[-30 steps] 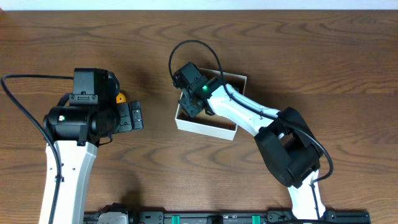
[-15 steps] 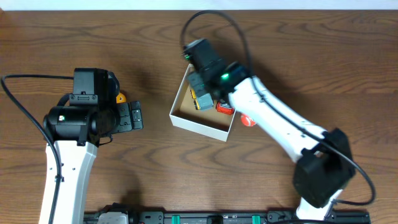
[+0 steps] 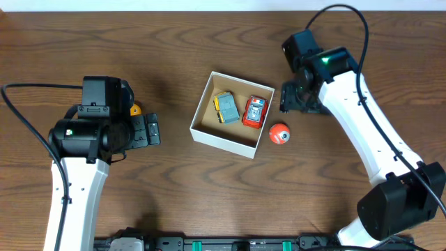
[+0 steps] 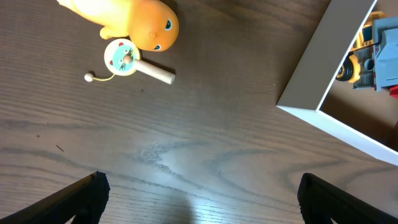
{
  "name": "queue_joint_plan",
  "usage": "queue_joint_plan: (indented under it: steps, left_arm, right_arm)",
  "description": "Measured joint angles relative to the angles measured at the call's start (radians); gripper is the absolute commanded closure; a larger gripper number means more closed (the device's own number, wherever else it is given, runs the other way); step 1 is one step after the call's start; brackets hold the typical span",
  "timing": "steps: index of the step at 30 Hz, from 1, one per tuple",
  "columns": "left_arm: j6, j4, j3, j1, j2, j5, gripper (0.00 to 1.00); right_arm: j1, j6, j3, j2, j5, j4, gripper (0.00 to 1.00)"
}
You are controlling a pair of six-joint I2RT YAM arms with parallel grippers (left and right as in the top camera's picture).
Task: Pack container
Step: 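Move the right gripper to the red ball and grasp it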
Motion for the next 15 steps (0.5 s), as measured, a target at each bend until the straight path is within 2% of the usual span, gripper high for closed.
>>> queue_joint_plan:
  steps: [7,15]
  left_arm:
    - [0.000,0.000,0.000,0.000,0.000,0.000,0.02]
    - [0.000,0.000,0.000,0.000,0.000,0.000,0.02]
  right_arm:
    - [0.018,-0.014,-0.153,0.000,-0.064,0.039,0.19]
    - [0.021,-0.039,-0.337,0.000,-0.129,0.253,0.16]
